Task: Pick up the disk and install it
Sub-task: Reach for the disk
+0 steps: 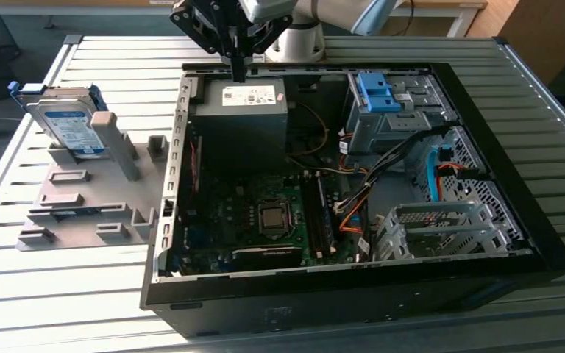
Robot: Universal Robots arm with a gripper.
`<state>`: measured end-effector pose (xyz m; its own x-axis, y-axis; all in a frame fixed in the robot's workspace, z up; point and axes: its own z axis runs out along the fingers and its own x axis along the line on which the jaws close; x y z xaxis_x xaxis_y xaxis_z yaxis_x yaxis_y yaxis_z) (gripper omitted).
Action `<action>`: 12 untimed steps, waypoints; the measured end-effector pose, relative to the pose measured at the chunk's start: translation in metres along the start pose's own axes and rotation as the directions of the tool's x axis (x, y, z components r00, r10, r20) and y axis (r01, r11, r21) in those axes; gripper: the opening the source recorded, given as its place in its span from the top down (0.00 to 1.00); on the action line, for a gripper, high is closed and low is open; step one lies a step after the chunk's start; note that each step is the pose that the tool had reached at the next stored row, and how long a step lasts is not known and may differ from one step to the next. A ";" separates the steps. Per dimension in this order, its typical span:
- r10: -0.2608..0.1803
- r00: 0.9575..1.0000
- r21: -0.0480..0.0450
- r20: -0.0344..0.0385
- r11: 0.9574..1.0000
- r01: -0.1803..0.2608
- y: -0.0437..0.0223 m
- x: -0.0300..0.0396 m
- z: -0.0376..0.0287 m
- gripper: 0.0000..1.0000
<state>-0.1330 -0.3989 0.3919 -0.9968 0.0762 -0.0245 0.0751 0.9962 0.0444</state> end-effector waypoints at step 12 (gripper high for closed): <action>0.000 1.000 0.000 0.000 1.000 0.000 -0.0002 0.0020 0.0002 0.89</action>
<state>-0.1351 -0.3989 0.3916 -0.9968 0.0762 -0.0245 0.0750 0.9962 0.0444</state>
